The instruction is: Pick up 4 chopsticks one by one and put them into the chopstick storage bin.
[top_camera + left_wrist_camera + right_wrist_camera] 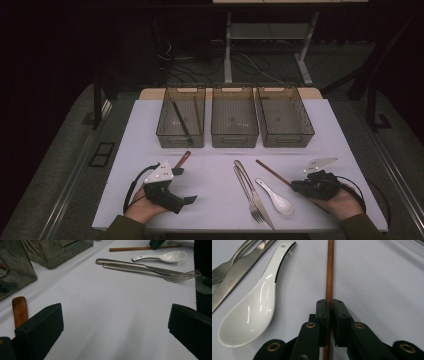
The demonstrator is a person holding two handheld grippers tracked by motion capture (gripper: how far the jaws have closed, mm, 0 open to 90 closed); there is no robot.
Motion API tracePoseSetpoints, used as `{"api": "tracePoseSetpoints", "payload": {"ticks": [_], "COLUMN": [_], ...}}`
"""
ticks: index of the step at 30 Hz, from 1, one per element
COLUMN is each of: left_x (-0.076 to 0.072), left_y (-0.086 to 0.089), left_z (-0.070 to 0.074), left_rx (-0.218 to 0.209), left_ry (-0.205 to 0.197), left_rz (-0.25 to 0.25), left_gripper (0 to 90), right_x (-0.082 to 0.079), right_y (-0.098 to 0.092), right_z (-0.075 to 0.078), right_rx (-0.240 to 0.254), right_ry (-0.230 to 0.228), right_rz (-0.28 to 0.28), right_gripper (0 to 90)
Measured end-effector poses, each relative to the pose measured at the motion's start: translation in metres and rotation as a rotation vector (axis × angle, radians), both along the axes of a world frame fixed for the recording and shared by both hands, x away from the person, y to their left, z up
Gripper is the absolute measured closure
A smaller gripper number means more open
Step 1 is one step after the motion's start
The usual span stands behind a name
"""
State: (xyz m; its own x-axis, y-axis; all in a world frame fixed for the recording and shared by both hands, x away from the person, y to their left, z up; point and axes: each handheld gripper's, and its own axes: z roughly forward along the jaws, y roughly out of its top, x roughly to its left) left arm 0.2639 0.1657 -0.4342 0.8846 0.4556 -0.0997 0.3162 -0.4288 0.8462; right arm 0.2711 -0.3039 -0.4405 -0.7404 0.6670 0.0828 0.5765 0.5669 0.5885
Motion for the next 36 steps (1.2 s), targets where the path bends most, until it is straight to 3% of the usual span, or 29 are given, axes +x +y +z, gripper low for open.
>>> {"api": "tracePoseSetpoints", "payload": {"ticks": [6, 11, 36], "left_x": [0.000, 0.000, 0.001], "left_y": [0.000, 0.000, 0.001], "left_z": [0.000, 0.000, 0.000], "left_rx": [-0.004, -0.003, 0.003], "left_ry": [0.001, 0.001, -0.002], "left_rz": [0.003, 0.001, 0.000], "left_gripper": [0.0, 0.0, 0.0], "right_x": [0.001, 0.001, 0.003], "right_y": [0.002, 0.000, 0.002], "right_z": [0.002, 0.007, 0.029], "right_rx": [-0.004, 0.014, 0.117], "right_ry": [0.022, -0.006, -0.052], "right_rz": [-0.031, -0.041, -0.020], "right_gripper": [84.5, 84.6, 84.6]}}
